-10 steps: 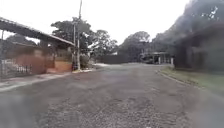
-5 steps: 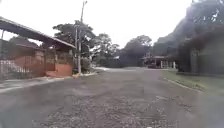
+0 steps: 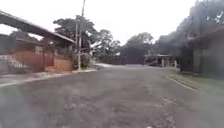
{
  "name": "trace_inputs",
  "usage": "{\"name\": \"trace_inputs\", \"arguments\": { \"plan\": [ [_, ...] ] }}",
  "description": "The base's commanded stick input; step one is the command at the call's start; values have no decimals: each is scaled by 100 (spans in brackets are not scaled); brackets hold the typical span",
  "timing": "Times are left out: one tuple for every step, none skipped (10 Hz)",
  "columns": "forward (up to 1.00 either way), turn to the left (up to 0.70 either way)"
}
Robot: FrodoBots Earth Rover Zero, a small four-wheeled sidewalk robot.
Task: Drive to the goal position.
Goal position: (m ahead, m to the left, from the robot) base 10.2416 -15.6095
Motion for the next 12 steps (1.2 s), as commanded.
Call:
{"name": "trace_inputs", "arguments": {
  "plan": [
    [70,-7],
    [70,0],
    [70,0],
    [70,0],
    [70,0],
    [70,0],
    [70,0],
    [70,0],
    [70,0],
    [70,0],
    [70,-11],
    [70,-35]
  ]
}}
